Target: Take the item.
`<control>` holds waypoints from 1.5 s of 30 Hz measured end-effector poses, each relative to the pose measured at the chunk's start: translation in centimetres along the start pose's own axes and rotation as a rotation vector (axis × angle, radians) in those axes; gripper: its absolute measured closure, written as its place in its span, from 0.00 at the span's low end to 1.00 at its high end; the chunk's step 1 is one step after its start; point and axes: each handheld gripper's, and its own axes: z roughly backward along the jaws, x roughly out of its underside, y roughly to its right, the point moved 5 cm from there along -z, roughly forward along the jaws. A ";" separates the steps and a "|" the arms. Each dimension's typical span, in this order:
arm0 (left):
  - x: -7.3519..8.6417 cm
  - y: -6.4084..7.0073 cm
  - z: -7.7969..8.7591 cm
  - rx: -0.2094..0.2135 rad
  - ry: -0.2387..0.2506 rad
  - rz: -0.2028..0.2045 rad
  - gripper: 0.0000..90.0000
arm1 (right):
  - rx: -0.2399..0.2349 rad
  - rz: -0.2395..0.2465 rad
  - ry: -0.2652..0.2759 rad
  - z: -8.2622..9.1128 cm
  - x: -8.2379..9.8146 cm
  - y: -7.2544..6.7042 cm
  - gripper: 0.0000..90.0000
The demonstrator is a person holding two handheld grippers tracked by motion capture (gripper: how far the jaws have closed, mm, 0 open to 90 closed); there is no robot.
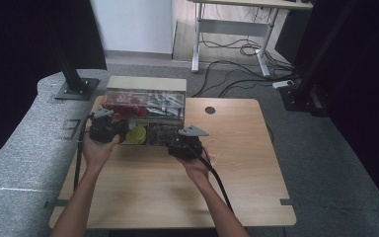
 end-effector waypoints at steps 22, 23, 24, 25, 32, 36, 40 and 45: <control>0.0 0.0 0.0 -0.001 -0.002 -0.003 1.00 | -0.005 0.027 -0.015 -3.1 0.2 -0.7 0.55; 0.0 0.0 0.0 0.000 -0.002 -0.002 1.00 | -0.005 0.028 -0.016 -3.2 0.2 -0.8 0.55; 0.0 0.0 0.0 -0.001 -0.002 -0.002 1.00 | -0.004 0.030 -0.017 -3.3 0.2 -0.8 0.56; 0.0 0.0 0.0 -0.001 -0.002 -0.002 1.00 | -0.003 0.030 -0.017 -3.5 0.2 -0.8 0.56; 0.0 0.0 0.0 -0.002 0.001 0.001 1.00 | 0.001 0.032 -0.019 -4.1 0.5 -1.0 0.57; 0.0 0.0 0.0 0.000 -0.001 -0.001 1.00 | 0.011 0.041 -0.016 -4.7 0.6 -1.0 0.57; 0.0 0.0 0.0 0.001 -0.001 -0.003 1.00 | 0.020 0.050 -0.009 -5.0 0.6 -0.8 0.58; 0.0 0.0 0.0 0.001 0.000 -0.002 1.00 | 0.024 0.050 -0.013 -5.5 0.7 -0.7 0.58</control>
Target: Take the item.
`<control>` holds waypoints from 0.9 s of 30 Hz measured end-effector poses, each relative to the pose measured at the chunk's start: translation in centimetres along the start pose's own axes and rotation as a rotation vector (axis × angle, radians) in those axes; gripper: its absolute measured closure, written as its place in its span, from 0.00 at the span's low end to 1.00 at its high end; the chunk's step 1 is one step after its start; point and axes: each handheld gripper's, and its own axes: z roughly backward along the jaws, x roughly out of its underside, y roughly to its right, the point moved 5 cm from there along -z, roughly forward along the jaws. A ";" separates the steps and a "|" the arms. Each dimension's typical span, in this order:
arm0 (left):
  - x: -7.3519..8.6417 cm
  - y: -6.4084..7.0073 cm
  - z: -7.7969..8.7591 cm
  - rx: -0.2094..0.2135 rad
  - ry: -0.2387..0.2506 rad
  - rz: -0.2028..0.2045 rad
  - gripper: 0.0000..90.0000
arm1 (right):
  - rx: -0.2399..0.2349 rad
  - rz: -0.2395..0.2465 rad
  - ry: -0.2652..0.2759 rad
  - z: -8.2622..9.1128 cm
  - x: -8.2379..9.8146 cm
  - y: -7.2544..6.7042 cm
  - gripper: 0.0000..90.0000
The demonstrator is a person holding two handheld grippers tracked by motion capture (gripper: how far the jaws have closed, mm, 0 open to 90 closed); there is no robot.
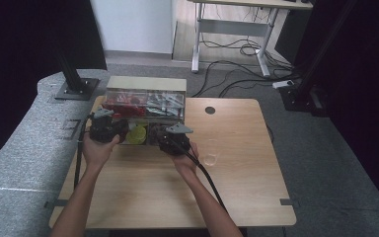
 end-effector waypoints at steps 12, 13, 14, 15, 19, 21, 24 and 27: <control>0.0 0.0 0.0 0.000 -0.003 -0.004 1.00 | 0.019 -0.003 -0.002 -0.9 0.1 0.2 0.59; 0.0 0.0 0.0 0.000 -0.002 -0.003 1.00 | 0.019 -0.003 -0.002 -0.9 0.1 0.2 0.59; 0.0 0.0 0.0 0.000 -0.002 -0.003 1.00 | 0.020 0.000 -0.002 -0.9 0.1 0.2 0.59; 0.0 0.0 0.0 0.000 -0.002 -0.002 1.00 | 0.019 0.004 -0.006 -1.1 0.1 0.1 0.59; 0.1 0.0 0.0 0.001 -0.002 -0.002 1.00 | 0.023 0.009 -0.010 -1.4 0.1 0.0 0.59; 0.1 0.0 0.0 0.004 -0.004 -0.002 1.00 | 0.025 0.013 -0.014 -1.7 0.0 -0.2 0.58; 0.1 0.0 0.0 0.004 -0.004 -0.002 1.00 | 0.035 0.023 -0.016 -2.2 0.0 -0.3 0.58; 0.1 0.0 0.0 0.006 -0.003 0.000 1.00 | 0.044 0.025 -0.018 -2.5 0.0 -0.4 0.59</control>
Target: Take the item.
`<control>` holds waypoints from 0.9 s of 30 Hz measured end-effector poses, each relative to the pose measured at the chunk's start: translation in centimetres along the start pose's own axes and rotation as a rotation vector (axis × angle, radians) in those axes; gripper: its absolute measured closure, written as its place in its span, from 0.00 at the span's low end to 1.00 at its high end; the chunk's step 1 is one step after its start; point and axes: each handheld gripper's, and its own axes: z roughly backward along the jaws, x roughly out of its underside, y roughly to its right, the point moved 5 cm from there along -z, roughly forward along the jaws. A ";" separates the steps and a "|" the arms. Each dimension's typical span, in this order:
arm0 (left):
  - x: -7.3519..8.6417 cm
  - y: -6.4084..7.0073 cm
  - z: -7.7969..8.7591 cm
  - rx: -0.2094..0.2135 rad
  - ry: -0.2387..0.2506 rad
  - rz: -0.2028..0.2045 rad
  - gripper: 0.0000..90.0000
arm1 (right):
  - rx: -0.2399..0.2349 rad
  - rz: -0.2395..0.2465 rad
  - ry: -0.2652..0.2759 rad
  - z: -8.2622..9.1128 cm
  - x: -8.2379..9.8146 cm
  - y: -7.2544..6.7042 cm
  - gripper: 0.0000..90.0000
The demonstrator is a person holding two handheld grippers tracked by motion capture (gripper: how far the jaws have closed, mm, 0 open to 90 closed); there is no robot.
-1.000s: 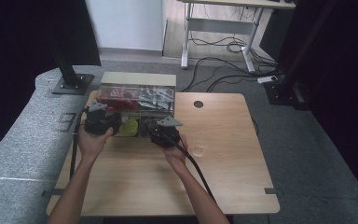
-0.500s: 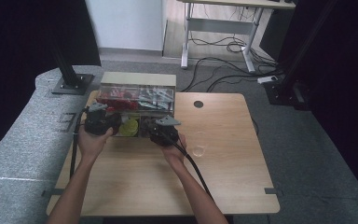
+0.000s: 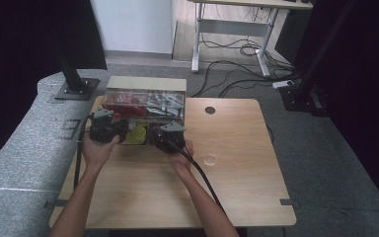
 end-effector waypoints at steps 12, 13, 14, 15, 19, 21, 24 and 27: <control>0.1 -0.1 0.1 0.001 -0.001 0.004 1.00 | 0.089 0.051 -0.009 -0.7 0.0 0.2 0.73; 0.1 -0.1 0.1 0.001 -0.001 0.004 1.00 | 0.093 0.053 -0.011 -0.7 0.0 0.3 0.75; 0.1 -0.1 0.1 0.001 0.000 0.005 1.00 | 0.097 0.055 -0.014 -0.7 0.1 0.4 0.77; 0.1 -0.1 0.1 0.000 0.000 0.005 1.00 | 0.098 0.056 -0.015 -0.8 0.1 0.4 0.79; 0.1 -0.1 0.1 -0.001 0.000 0.005 1.00 | 0.095 0.054 -0.026 -0.9 0.2 0.5 0.87; 0.1 -0.1 0.1 0.002 0.000 0.005 1.00 | 0.090 0.057 -0.031 -0.9 0.3 0.5 0.90; 0.1 -0.1 0.1 0.002 0.001 0.005 1.00 | 0.084 0.054 -0.031 -0.9 0.3 0.5 0.96; 0.1 -0.1 0.1 0.002 0.003 0.006 1.00 | 0.077 0.050 -0.024 -0.8 0.2 0.6 0.98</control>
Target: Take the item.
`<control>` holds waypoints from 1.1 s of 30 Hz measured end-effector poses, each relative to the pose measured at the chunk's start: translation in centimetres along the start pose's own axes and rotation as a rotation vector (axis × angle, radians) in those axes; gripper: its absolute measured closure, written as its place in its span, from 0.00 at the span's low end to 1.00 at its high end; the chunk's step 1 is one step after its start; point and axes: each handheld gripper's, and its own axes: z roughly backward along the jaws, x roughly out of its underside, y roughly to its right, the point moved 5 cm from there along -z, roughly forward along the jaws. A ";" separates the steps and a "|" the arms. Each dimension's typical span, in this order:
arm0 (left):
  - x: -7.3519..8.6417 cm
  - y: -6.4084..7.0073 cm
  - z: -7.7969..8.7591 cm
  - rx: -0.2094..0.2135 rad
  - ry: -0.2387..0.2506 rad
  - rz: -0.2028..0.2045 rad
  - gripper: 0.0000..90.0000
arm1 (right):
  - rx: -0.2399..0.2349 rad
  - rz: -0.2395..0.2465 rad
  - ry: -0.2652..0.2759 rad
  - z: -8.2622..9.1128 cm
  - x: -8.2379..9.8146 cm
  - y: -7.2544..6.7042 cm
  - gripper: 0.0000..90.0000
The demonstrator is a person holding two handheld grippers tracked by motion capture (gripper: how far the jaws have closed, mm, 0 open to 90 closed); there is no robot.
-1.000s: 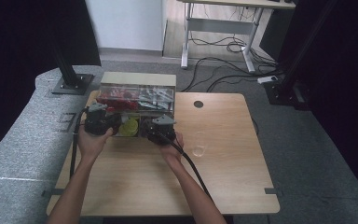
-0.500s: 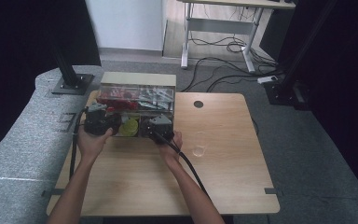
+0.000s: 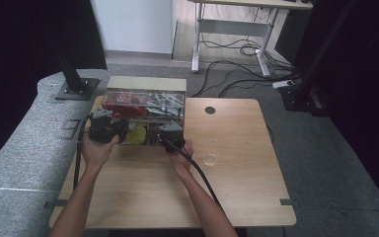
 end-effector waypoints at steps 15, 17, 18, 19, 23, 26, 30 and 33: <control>0.1 0.0 0.0 -0.001 0.002 0.003 1.00 | -0.029 -0.032 0.040 2.0 -0.2 0.8 0.99; 0.1 0.0 0.0 -0.004 0.002 0.002 1.00 | -0.033 -0.041 0.048 2.5 -0.3 1.0 0.99; 0.1 0.0 0.0 -0.004 0.003 0.003 1.00 | -0.036 -0.050 0.057 2.8 -0.3 1.2 0.99; 0.1 0.0 0.0 -0.004 0.002 0.003 1.00 | -0.041 -0.061 0.060 3.0 -0.4 1.3 0.99; 0.1 0.0 0.0 -0.004 0.001 0.002 1.00 | -0.056 -0.069 0.076 3.9 -0.4 1.6 0.99; 0.1 0.0 0.0 -0.005 0.002 0.002 1.00 | -0.065 -0.072 0.083 4.3 -0.5 1.7 0.99; 0.1 0.0 0.0 -0.005 0.002 0.003 1.00 | -0.080 -0.087 0.096 5.1 -0.5 1.9 0.99; 0.1 0.0 0.0 -0.006 0.002 0.002 1.00 | -0.088 -0.095 0.102 5.6 -0.4 2.0 0.99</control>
